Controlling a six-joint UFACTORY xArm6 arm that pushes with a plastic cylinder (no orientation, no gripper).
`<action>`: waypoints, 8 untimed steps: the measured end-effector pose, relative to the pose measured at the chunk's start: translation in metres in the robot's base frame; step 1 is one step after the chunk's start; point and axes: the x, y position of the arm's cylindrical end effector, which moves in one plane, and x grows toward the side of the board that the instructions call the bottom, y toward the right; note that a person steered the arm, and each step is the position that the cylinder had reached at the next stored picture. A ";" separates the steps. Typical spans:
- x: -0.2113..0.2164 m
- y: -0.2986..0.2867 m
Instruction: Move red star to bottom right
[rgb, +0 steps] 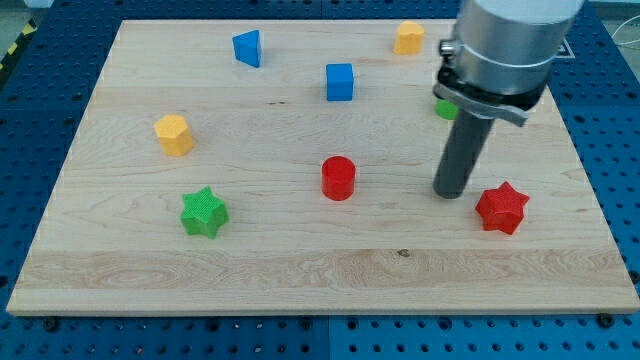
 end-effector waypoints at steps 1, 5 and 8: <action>0.023 0.005; 0.007 0.084; 0.033 0.108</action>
